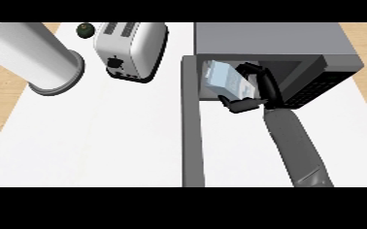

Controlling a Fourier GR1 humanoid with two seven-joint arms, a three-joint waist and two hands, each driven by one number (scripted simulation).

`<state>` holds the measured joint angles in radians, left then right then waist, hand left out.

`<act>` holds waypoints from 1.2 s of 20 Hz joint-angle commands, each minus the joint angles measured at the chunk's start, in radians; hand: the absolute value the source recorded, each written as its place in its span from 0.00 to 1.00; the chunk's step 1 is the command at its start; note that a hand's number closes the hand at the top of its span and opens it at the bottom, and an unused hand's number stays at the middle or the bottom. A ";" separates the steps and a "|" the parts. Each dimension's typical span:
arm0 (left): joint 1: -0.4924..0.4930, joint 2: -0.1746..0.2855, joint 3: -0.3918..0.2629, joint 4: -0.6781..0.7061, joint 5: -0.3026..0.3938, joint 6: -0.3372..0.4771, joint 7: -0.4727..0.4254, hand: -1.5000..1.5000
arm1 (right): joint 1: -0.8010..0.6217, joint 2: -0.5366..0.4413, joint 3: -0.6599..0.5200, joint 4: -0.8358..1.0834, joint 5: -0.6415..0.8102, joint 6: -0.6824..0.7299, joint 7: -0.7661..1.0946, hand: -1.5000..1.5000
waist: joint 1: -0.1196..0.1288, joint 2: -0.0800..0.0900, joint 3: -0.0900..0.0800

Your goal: Pick up the milk, place it into the microwave and close the microwave

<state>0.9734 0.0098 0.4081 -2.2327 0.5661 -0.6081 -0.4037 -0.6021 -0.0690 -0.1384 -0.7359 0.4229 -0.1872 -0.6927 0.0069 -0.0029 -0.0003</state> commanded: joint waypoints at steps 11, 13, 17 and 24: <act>-0.215 0.013 -0.006 0.117 -0.059 0.037 0.074 0.00 | -0.365 -0.030 -0.064 0.331 0.079 -0.206 0.198 1.00 | 0.036 0.021 0.001; -0.196 0.062 0.049 0.154 -0.020 -0.017 0.049 0.00 | -0.364 -0.088 -0.086 0.396 0.082 -0.220 0.141 1.00 | 0.063 0.030 0.002; -0.247 0.077 0.041 0.176 -0.033 0.006 0.072 0.00 | -0.399 -0.091 -0.148 0.436 0.050 -0.329 0.220 1.00 | 0.075 0.044 0.002; -0.274 0.061 0.019 0.160 -0.077 0.022 0.085 0.00 | -0.410 -0.115 -0.187 0.485 0.045 -0.447 0.132 0.00 | 0.098 0.053 0.004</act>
<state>0.7266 0.0663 0.4292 -2.0804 0.5053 -0.5971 -0.3269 -0.9929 -0.1615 -0.3027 -0.2825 0.4690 -0.5669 -0.5481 0.0952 0.0424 0.0037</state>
